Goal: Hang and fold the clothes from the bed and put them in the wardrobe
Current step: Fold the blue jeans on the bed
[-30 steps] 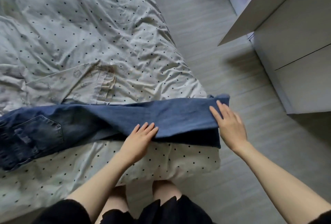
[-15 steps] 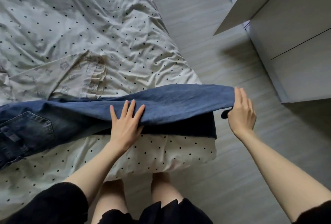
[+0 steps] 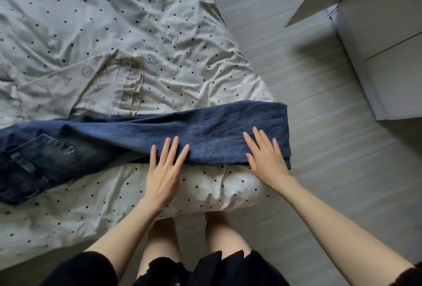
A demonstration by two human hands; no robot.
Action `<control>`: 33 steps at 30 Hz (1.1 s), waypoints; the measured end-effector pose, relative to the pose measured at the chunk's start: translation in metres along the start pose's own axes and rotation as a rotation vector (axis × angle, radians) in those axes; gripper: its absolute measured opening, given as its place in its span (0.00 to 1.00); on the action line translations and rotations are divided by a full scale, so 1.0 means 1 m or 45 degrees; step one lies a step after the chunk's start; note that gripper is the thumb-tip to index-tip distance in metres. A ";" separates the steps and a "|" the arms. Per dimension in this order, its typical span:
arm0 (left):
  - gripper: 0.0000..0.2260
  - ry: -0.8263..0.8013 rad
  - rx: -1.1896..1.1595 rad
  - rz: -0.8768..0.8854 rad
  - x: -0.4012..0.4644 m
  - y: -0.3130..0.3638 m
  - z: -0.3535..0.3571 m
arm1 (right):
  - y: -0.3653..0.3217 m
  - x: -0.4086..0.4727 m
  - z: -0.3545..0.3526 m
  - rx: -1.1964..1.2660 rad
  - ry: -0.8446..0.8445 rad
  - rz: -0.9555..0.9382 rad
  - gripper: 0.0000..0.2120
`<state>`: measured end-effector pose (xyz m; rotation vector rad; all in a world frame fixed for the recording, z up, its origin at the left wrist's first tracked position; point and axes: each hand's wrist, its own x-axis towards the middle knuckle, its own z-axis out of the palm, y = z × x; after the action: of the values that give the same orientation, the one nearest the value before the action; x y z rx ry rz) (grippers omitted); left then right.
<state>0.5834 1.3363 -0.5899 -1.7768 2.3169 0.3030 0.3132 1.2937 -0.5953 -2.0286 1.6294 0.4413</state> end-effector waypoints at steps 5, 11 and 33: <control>0.39 0.087 0.033 -0.127 -0.044 -0.058 0.005 | -0.089 0.019 0.005 -0.103 0.055 -0.400 0.31; 0.33 -0.104 0.015 -0.340 -0.074 -0.116 0.008 | -0.151 0.038 0.020 -0.132 -0.053 -0.204 0.44; 0.27 0.256 -0.043 0.075 -0.110 -0.255 0.012 | -0.171 0.029 -0.027 0.319 -0.167 0.261 0.27</control>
<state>0.8578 1.3765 -0.5793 -1.8340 2.5183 0.1814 0.4843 1.2826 -0.5587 -1.6255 1.7239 0.4099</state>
